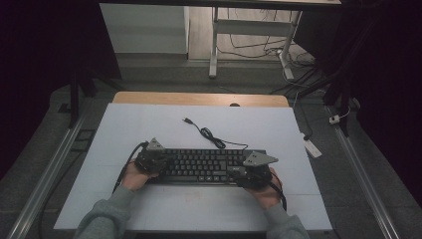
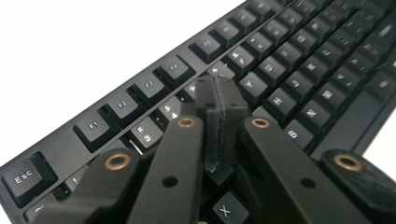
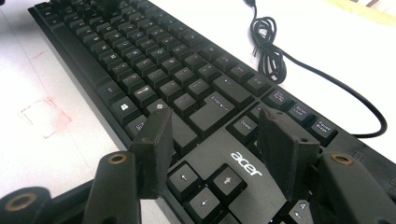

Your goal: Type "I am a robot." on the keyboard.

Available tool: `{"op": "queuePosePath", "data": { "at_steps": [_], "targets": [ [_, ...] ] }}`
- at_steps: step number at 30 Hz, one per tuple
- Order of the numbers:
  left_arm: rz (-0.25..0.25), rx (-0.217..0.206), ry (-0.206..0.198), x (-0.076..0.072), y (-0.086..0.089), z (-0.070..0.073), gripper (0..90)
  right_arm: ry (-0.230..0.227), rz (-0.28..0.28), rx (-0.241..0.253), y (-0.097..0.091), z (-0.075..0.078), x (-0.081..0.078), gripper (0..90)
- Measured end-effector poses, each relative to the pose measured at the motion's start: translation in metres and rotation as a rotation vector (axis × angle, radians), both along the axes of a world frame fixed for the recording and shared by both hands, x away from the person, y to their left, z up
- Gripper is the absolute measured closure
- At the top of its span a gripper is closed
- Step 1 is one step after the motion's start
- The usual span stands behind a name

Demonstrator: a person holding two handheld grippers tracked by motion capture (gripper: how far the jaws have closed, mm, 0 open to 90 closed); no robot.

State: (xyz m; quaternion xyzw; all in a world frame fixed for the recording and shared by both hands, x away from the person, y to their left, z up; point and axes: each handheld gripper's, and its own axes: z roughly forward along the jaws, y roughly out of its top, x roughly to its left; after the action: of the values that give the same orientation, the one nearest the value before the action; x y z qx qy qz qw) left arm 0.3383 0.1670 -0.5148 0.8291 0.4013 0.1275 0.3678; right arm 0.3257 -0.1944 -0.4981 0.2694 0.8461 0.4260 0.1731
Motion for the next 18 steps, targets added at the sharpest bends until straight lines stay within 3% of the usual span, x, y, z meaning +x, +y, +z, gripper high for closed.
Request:
{"op": "queuePosePath", "data": {
  "at_steps": [5,18],
  "targets": [
    [0.004,-0.036,-0.018,-0.005,0.004,0.008,74.9,0.003,-0.001,-0.001,0.0,0.0,0.0,45.7],
    [0.0,-0.086,-0.01,-0.022,0.013,0.021,33.2,0.003,-0.003,-0.002,-0.001,0.0,0.001,45.7]
  ]
}}
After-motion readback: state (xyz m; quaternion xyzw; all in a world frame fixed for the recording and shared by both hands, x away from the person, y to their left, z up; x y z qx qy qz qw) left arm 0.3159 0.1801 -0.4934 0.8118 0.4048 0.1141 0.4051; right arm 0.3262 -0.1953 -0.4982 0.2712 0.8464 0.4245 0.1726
